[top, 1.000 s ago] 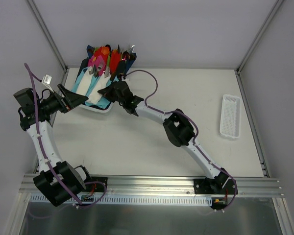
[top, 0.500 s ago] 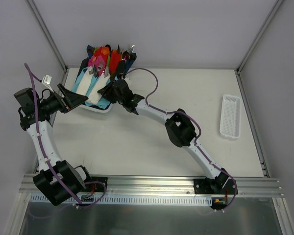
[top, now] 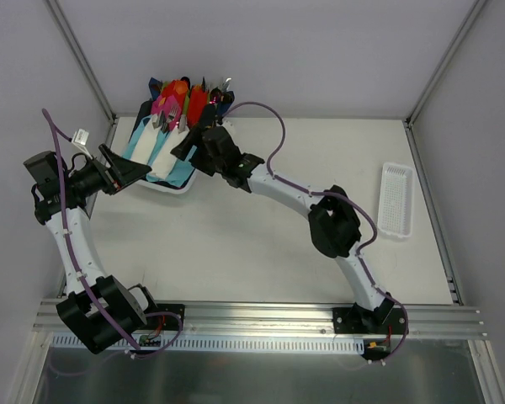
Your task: Place the utensils on the paper napkin and roll it up
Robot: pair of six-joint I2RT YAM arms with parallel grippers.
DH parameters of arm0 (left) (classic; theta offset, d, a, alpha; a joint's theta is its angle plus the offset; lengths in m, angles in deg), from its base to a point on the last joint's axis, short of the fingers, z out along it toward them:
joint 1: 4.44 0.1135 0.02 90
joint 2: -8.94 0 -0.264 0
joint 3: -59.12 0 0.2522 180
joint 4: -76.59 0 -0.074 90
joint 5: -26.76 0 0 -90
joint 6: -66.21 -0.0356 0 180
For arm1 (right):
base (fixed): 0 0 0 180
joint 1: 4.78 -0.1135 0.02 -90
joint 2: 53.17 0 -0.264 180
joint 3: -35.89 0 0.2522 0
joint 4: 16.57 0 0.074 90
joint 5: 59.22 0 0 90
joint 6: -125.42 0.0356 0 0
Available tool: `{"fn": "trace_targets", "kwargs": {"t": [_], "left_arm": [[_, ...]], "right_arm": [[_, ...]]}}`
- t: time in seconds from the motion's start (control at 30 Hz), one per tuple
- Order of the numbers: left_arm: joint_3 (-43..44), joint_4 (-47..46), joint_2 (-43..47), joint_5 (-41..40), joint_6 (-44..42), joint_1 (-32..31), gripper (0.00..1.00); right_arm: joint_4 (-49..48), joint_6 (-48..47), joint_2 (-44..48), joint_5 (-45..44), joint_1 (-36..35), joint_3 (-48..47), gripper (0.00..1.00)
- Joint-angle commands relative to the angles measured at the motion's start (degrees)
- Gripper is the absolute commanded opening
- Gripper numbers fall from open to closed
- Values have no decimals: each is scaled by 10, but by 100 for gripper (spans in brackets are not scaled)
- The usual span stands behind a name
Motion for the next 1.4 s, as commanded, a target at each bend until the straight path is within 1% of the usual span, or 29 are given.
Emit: {"fn": "trace_targets", "kwargs": {"t": [0.0, 0.03, 0.07, 0.1, 0.13, 0.17, 0.2, 0.23, 0.27, 0.3, 0.33, 0.37, 0.4, 0.43, 0.5, 0.53, 0.57, 0.63, 0.67, 0.7, 0.73, 0.8, 0.83, 0.9, 0.93, 1.03, 1.2, 1.33, 1.37], "left_arm": [[-2, 11, 14, 13, -20, -6, 99], [0, 29, 14, 10, -39, -14, 99], [3, 44, 13, -10, -54, -25, 99], [7, 60, 13, -25, -69, -40, 99], [14, 72, 11, -41, -82, -76, 99], [17, 90, 11, -84, -103, -98, 99], [20, 99, 9, -108, -113, -122, 99], [28, 105, 6, -129, -121, -146, 99], [33, 108, 3, -156, -131, -194, 99], [39, 119, -10, -216, -140, -221, 99], [55, 127, -19, -241, -148, -247, 99], [63, 130, -38, -263, -154, -291, 99], [70, 133, -51, -285, -157, -315, 99], [87, 141, -64, -328, -160, -331, 99], [108, 154, -111, -359, -168, -400, 99], [127, 161, -126, -374, -171, -415, 99], [137, 163, -137, -378, -183, -427, 99], [170, 164, -160, -425, -183, -462, 99], [181, 171, -168, -449, -187, -470, 99], [190, 174, -179, -450, -189, -474, 99], [204, 174, -184, -446, -189, -476, 99], [215, 174, -194, -440, -187, -476, 99], [220, 173, -197, -446, -187, -476, 99], [219, 174, -197, -468, -192, -476, 99], [214, 174, -196, -475, -193, -476, 99], [199, 174, -186, -489, -199, -476, 99], [187, 174, -171, -499, -213, -476, 99], [186, 173, -155, -500, -214, -474, 99], [190, 173, -153, -494, -215, -469, 99]], "right_arm": [[26, -74, 120, -14, 0, 48, 86], [29, -98, 141, -14, 5, 70, 89], [36, -110, 183, -16, 6, 90, 94], [39, -124, 206, -18, 10, 134, 96], [46, -137, 228, -20, 18, 155, 98], [63, -166, 250, -23, 22, 174, 99], [70, -183, 295, -23, 25, 213, 99], [79, -199, 319, -25, 35, 233, 99], [97, -214, 343, -28, 38, 252, 99], [102, -248, 388, -25, 41, 272, 99], [112, -264, 411, -25, 51, 305, 99], [142, -278, 432, -29, 55, 319, 99], [156, -315, 453, -37, 56, 332, 99], [170, -335, 496, -44, 61, 346, 99], [204, -366, 541, -52, 67, 393, 99], [214, -394, 564, -58, 74, 410, 99], [242, -404, 609, -64, 79, 444, 99], [268, -421, 653, -66, 104, 478, 99], [292, -437, 696, -65, 115, 495, 99], [301, -440, 718, -57, 128, 530, 99], [308, -446, 740, -48, 158, 547, 99], [332, -462, 792, -41, 190, 587, 99], [341, -467, 806, -38, 222, 598, 99], [363, -483, 827, -19, 258, 613, 99], [369, -487, 828, -7, 293, 621, 99], [376, -491, 825, 22, 331, 628, 99], [369, -490, 795, 45, 335, 623, 99], [354, -489, 788, 55, 339, 623, 99], [353, -495, 786, 72, 346, 623, 99]]}}
